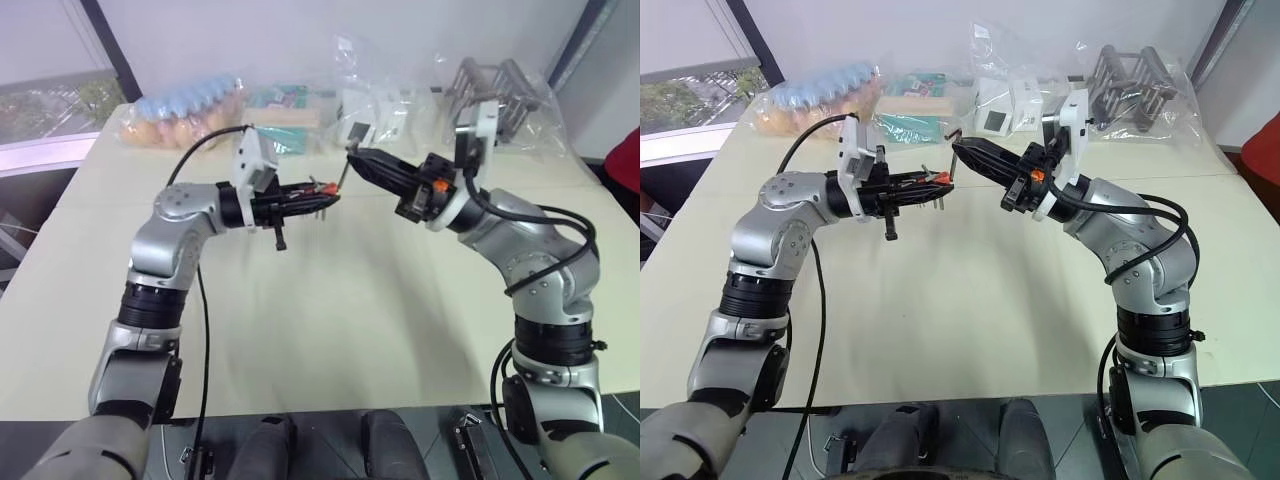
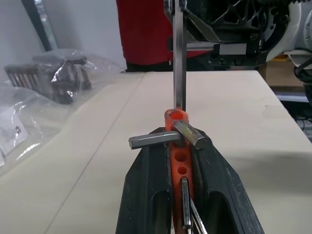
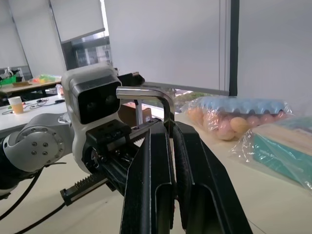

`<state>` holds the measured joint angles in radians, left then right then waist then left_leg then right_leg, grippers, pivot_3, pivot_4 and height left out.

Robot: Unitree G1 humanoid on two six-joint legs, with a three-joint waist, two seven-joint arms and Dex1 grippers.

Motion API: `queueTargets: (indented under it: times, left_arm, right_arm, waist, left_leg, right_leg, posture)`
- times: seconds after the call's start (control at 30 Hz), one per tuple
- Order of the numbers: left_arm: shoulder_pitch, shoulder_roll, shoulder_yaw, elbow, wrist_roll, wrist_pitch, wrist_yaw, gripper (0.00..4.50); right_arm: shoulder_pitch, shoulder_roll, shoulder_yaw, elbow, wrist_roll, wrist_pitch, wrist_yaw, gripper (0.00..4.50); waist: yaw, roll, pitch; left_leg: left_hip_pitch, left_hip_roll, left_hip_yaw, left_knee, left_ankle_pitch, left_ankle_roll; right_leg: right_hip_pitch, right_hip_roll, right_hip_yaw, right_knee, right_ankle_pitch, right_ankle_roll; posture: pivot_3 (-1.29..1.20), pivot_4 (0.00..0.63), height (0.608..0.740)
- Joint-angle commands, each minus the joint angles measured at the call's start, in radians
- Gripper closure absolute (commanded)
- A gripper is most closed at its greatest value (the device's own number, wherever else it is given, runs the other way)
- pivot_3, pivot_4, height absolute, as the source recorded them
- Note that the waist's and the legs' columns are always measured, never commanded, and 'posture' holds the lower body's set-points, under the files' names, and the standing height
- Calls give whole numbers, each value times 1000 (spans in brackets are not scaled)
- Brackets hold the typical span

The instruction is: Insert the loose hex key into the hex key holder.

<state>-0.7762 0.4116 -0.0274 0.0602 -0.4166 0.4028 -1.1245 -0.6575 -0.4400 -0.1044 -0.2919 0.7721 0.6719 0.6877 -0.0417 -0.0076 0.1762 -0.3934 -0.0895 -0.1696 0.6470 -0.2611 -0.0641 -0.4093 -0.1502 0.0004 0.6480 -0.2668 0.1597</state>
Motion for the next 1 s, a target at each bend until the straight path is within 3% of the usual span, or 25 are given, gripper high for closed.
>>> queueTargets:
  times: [0.03,1.0]
  left_arm:
    - [-4,2,-1,-50,-20,9,22,4500]
    - [-41,9,-41,40,3,-64,-5,4500]
  right_arm:
    - [0,4,-22,-36,28,-11,-2,4461]
    - [6,29,3,-28,14,-44,-9,4461]
  waist:
    - [0,0,0]
    - [0,0,0]
  left_leg:
    - [0,0,0,0,0,0]
    - [0,0,0,0,0,0]
  right_leg:
    - [0,0,0,0,0,0]
    - [0,0,0,0,0,0]
  posture:
    - [0,150,740]
    - [0,150,740]
